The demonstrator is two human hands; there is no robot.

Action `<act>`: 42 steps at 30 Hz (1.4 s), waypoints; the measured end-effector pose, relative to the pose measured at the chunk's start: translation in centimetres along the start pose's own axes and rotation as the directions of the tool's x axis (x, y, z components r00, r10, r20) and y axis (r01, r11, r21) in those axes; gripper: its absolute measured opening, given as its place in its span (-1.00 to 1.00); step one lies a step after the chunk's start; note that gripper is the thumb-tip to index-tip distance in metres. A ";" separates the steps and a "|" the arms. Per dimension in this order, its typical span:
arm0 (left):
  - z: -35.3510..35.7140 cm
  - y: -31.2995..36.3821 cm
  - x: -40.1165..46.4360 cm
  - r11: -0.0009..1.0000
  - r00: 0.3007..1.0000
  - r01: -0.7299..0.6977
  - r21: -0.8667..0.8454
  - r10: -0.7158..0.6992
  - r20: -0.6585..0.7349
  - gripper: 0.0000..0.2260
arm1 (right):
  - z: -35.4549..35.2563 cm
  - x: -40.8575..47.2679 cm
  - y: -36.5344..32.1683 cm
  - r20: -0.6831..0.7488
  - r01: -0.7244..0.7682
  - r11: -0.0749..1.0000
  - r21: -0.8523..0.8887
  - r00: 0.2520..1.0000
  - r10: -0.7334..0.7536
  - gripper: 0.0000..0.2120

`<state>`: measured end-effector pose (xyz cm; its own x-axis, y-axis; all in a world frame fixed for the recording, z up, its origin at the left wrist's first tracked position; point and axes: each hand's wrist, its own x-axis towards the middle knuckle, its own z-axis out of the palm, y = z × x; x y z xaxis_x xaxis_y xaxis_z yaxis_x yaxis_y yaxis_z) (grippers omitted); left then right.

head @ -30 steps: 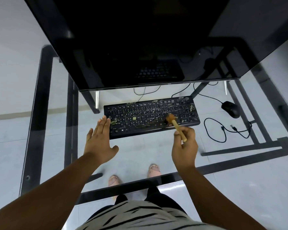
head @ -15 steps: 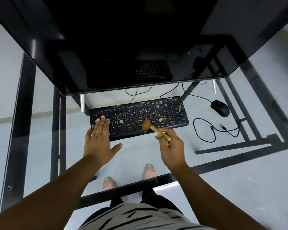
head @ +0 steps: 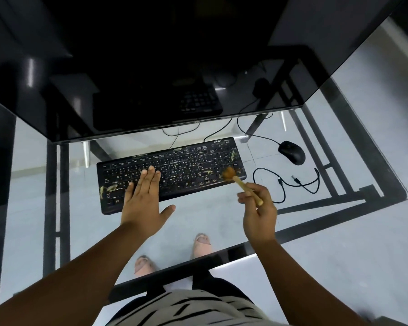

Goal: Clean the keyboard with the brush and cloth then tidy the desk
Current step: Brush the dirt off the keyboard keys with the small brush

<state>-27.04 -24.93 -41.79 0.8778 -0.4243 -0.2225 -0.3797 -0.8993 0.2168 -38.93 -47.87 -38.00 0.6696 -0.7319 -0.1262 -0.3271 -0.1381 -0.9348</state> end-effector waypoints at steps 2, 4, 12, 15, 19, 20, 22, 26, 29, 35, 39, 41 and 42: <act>0.1 0.4 0.3 1.000 1.000 0.000 0.003 0.000 0.006 -0.16 | -0.3 0.5 0.1 0.030 0.004 0.998 -0.070 1.000 -0.001 -0.87; 0.3 1.1 0.7 1.000 1.000 -0.004 -0.001 0.004 0.005 -0.16 | -1.0 1.3 0.2 -0.109 -0.021 0.995 -0.099 0.994 0.010 -0.87; 0.5 3.2 1.7 1.000 1.000 -0.002 0.028 0.001 0.019 -0.15 | -0.1 3.0 -0.7 0.002 0.033 0.982 -0.183 0.999 -0.033 -0.88; 0.7 3.8 1.8 1.000 1.000 0.006 0.009 -0.006 0.004 -0.15 | 0.3 3.6 -1.0 -0.039 0.083 0.991 -0.102 0.995 -0.087 -0.85; 0.7 3.8 1.6 1.000 1.000 0.015 0.000 -0.015 0.004 -0.15 | 2.2 3.4 -1.4 0.306 0.189 0.969 -0.159 0.943 -0.134 -0.83; 0.7 3.7 1.6 1.000 1.000 0.018 -0.001 -0.018 0.006 -0.15 | 2.5 3.5 -1.4 0.269 0.189 0.958 -0.214 0.955 -0.128 -0.84; 0.7 3.6 1.6 1.000 1.000 0.018 0.004 -0.019 0.014 -0.14 | 2.7 4.0 -1.1 0.075 0.138 0.967 -0.215 0.989 -0.125 -0.83; 0.5 4.0 2.5 0.998 0.998 0.070 0.000 -0.070 0.000 -0.13 | 3.1 6.8 -0.8 0.166 0.187 0.973 -0.133 0.972 -0.164 -0.81; 0.2 3.6 2.7 0.998 0.998 0.069 0.009 -0.070 0.005 -0.13 | 3.1 8.0 -0.5 0.005 0.109 0.979 -0.169 0.994 -0.110 -0.79; 0.4 3.2 2.7 0.999 0.998 0.049 -0.023 -0.050 -0.030 -0.13 | 1.5 8.1 0.2 0.205 0.269 0.960 -0.083 0.947 -0.248 -0.76; 0.1 1.4 1.9 0.989 0.987 0.126 -0.076 -0.133 -0.091 -0.27 | 1.5 7.6 1.5 0.320 0.293 0.945 -0.142 0.917 -0.237 -0.85; -0.1 0.2 1.5 0.981 0.977 0.164 -0.107 -0.176 -0.120 -0.33 | 1.7 7.2 1.8 0.397 0.357 0.917 -0.180 0.879 -0.264 -0.79; -0.2 -0.5 1.2 0.977 0.972 0.180 -0.118 -0.195 -0.133 -0.35 | 1.9 6.9 1.9 0.446 0.379 0.903 -0.200 0.856 -0.261 -0.77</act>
<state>-25.69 -24.98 -41.95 0.9658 -0.2229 -0.1326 -0.1784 -0.9421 0.2840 -33.62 -51.89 -41.26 0.9561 -0.2928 -0.0124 -0.1748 -0.5356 -0.8262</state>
